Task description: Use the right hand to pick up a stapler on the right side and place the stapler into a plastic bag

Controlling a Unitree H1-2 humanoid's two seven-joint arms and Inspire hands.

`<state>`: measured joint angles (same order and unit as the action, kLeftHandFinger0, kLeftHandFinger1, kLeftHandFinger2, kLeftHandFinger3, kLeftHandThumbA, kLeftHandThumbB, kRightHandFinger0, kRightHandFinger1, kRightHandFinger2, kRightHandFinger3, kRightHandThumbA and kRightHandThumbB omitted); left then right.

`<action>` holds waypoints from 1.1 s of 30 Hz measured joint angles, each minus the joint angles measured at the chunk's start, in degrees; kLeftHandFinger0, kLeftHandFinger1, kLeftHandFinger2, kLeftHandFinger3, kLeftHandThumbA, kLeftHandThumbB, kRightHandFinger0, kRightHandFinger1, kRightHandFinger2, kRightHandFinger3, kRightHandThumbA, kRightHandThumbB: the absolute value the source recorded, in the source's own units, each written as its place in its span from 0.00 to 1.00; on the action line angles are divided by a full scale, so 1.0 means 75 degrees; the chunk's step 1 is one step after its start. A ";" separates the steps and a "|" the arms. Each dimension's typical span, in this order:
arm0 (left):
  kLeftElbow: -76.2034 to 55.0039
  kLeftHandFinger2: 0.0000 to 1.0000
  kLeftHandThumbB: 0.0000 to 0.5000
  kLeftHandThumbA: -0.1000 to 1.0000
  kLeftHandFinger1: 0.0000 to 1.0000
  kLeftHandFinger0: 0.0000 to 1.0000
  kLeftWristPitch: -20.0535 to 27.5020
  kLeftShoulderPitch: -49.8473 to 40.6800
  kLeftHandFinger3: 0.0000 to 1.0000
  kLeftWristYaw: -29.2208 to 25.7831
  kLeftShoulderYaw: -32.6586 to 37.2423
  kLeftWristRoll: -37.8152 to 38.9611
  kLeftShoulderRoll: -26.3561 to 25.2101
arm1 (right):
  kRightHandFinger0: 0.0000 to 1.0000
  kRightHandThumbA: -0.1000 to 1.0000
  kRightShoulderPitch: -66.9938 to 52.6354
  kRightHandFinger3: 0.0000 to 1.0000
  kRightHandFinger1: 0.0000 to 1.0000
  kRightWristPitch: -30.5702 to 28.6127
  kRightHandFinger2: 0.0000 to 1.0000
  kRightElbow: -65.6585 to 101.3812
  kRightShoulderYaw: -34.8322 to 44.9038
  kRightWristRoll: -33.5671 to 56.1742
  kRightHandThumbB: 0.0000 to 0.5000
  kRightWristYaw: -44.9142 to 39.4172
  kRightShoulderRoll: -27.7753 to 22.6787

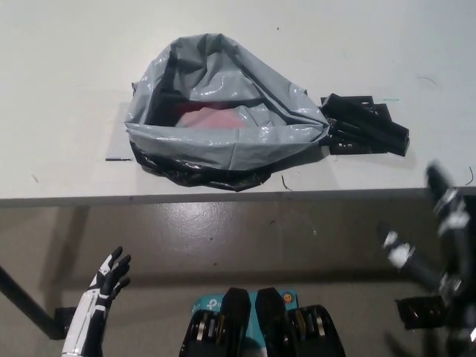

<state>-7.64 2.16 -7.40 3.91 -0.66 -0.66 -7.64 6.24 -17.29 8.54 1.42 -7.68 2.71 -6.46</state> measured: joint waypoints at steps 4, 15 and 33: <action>0.0001 1.00 0.10 1.00 1.00 1.00 -0.0001 -0.0025 1.00 0.0000 0.0002 0.0001 0.0022 | 1.00 0.89 0.1207 1.00 1.00 0.0650 1.00 0.0150 0.0024 -0.0114 0.73 -0.0257 -0.0805; -0.0001 1.00 0.12 1.00 1.00 1.00 -0.0011 -0.0063 1.00 -0.0002 0.0005 -0.0011 0.0026 | 1.00 0.91 0.4480 1.00 1.00 0.2329 1.00 -0.2874 -0.1112 -0.0368 0.78 -0.1504 -0.1981; -0.0310 1.00 0.05 1.00 1.00 1.00 -0.0012 -0.0053 1.00 -0.0001 -0.0003 -0.0098 0.0006 | 1.00 0.97 0.7441 1.00 1.00 0.3337 1.00 -0.9058 -0.2842 -0.1007 0.87 -0.2739 -0.1753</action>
<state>-9.96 2.07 -7.79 3.91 -0.69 -1.40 -7.59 62.05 7.74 -59.39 -19.90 -15.23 -17.84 -19.61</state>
